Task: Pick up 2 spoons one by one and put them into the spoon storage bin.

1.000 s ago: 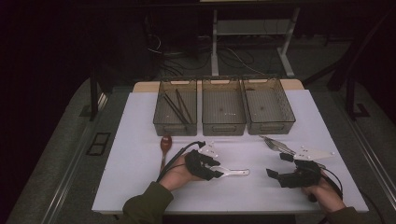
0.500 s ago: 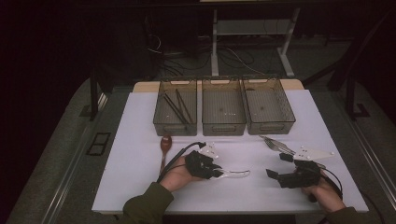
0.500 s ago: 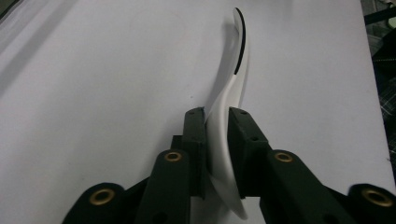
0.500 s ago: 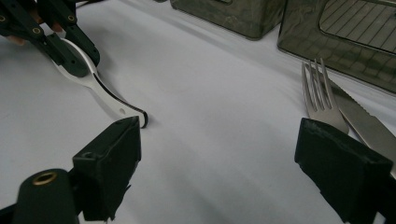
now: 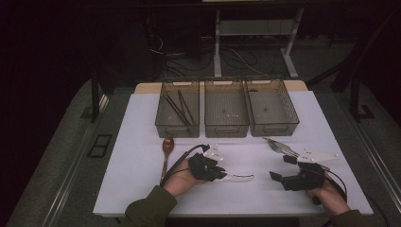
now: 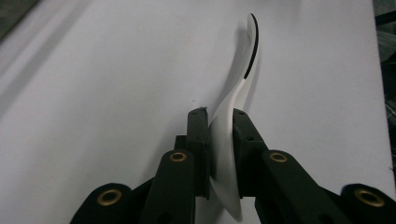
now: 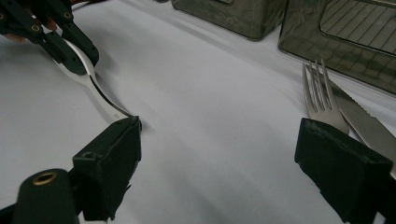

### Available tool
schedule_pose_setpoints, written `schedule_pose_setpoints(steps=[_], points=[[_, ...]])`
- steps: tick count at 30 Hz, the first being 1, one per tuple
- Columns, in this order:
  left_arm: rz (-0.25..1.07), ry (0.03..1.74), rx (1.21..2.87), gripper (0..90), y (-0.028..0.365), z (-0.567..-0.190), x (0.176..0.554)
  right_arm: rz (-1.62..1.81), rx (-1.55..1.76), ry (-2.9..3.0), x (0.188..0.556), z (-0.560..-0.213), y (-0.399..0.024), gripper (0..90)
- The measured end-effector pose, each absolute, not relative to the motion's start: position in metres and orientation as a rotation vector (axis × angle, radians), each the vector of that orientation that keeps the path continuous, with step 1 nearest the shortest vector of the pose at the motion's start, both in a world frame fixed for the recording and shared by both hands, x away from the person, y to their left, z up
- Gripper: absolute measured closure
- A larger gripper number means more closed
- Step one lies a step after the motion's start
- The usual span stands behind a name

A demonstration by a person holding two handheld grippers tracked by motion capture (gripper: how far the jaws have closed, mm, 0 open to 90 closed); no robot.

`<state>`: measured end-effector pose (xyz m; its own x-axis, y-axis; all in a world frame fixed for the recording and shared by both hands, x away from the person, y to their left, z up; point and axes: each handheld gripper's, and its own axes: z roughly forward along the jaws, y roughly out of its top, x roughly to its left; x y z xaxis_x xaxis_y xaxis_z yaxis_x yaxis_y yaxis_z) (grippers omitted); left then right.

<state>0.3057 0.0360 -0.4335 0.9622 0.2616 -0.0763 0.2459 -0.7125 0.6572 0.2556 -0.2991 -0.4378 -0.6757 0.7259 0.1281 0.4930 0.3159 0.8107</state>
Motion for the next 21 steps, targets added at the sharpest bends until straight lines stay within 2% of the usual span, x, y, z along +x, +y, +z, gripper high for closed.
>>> schedule_pose_setpoints(steps=[21], points=[[0.146,0.412,2.271,78.8,0.064,-0.404,0.319,1.292,1.103,2.325,0.256,-0.438,-0.299,14.0]])
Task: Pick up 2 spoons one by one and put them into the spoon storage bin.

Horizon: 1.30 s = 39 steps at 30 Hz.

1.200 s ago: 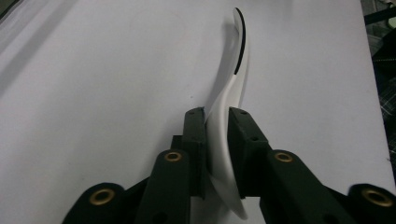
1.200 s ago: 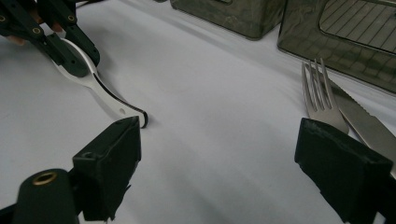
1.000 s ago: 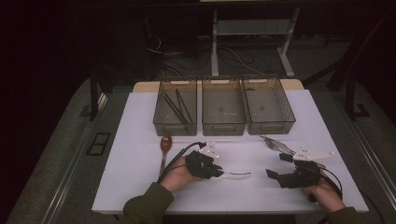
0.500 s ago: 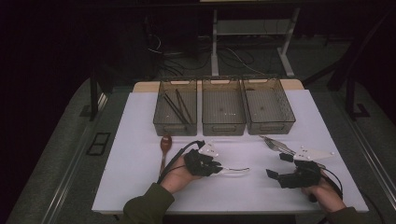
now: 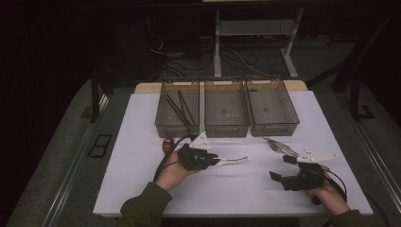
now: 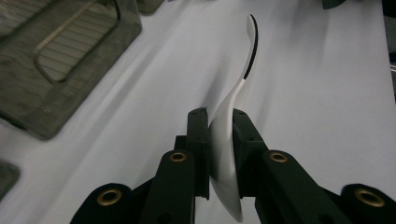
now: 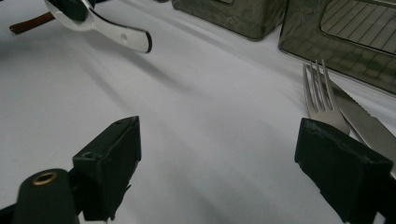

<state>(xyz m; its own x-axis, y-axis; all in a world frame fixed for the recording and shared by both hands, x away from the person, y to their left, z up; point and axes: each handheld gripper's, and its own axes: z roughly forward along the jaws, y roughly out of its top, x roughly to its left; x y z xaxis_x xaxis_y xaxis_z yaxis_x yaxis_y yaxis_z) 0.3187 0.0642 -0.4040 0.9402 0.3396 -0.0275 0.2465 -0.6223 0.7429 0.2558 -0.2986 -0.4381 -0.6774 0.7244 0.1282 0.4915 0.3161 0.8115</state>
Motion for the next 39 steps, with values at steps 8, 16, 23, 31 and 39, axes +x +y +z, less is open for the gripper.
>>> schedule_pose_setpoints(steps=[8,16,23,31,39], points=[[0.187,0.351,2.254,78.8,0.065,-0.388,0.332,1.308,1.115,2.321,0.256,-0.437,-0.299,14.0],[0.223,0.289,2.272,78.8,0.058,-0.365,0.349,1.306,1.102,2.327,0.256,-0.438,-0.299,14.0],[0.260,0.248,2.288,78.8,0.050,-0.351,0.365,1.312,1.130,2.325,0.255,-0.437,-0.298,14.0],[0.297,0.233,2.278,78.7,0.046,-0.342,0.388,1.309,1.119,2.320,0.256,-0.438,-0.299,14.0],[0.323,0.262,2.289,78.6,0.044,-0.339,0.412,1.308,1.123,2.319,0.256,-0.438,-0.299,14.0]])
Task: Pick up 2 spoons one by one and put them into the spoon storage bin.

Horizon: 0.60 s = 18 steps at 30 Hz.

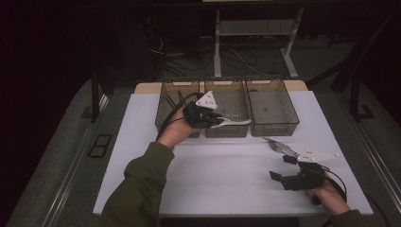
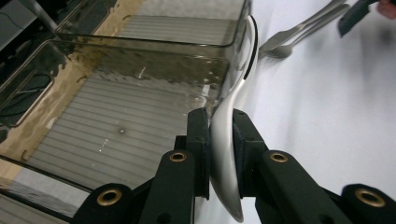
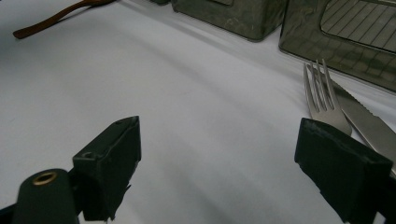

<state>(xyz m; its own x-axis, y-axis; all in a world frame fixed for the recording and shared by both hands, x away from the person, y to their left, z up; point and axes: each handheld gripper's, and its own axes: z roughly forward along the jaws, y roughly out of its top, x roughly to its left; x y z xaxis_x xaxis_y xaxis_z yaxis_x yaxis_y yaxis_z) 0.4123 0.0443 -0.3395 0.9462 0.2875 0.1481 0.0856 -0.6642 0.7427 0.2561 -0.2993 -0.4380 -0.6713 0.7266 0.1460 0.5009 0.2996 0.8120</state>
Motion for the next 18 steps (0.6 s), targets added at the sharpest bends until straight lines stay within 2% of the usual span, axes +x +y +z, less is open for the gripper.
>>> schedule_pose_setpoints(steps=[18], points=[[0.296,0.362,2.395,78.5,0.034,-0.364,0.451,1.308,1.128,2.314,0.256,-0.438,-0.301,14.0]])
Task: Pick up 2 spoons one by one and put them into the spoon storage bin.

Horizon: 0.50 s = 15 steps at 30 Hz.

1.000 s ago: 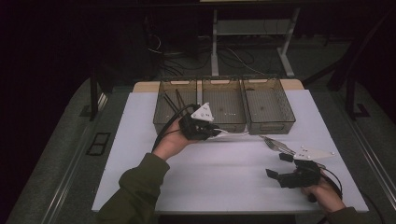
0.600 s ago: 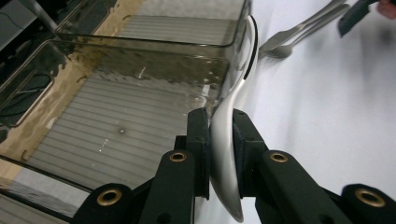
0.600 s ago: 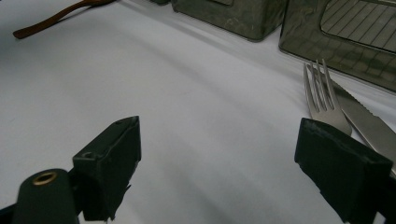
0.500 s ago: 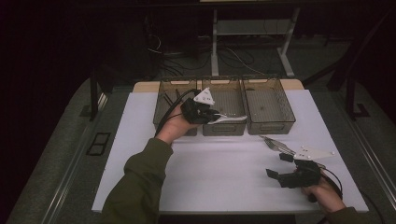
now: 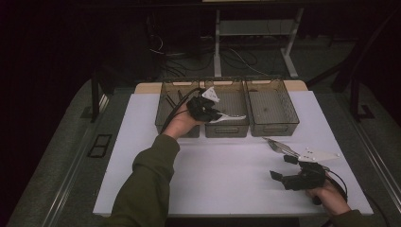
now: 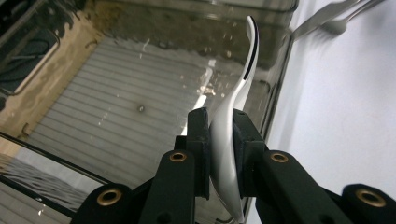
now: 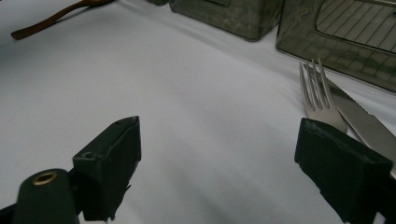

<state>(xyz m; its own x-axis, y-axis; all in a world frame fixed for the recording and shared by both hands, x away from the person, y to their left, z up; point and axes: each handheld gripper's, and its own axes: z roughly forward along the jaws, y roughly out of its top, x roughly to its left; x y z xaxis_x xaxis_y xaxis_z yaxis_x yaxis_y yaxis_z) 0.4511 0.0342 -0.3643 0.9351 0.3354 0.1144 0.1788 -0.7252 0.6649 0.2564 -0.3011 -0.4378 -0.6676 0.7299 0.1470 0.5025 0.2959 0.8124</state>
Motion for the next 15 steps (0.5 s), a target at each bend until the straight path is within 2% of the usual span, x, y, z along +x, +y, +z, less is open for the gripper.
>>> schedule_pose_setpoints(steps=[10,15], points=[[0.287,0.369,2.437,77.5,0.0264,-0.3719,0.4576,1.308,1.126,2.314,0.2563,-0.4377,-0.3017,14.0],[0.287,0.393,2.401,69.0,0.0265,-0.3701,0.4565,1.308,1.126,2.313,0.2562,-0.4375,-0.3020,14.0]])
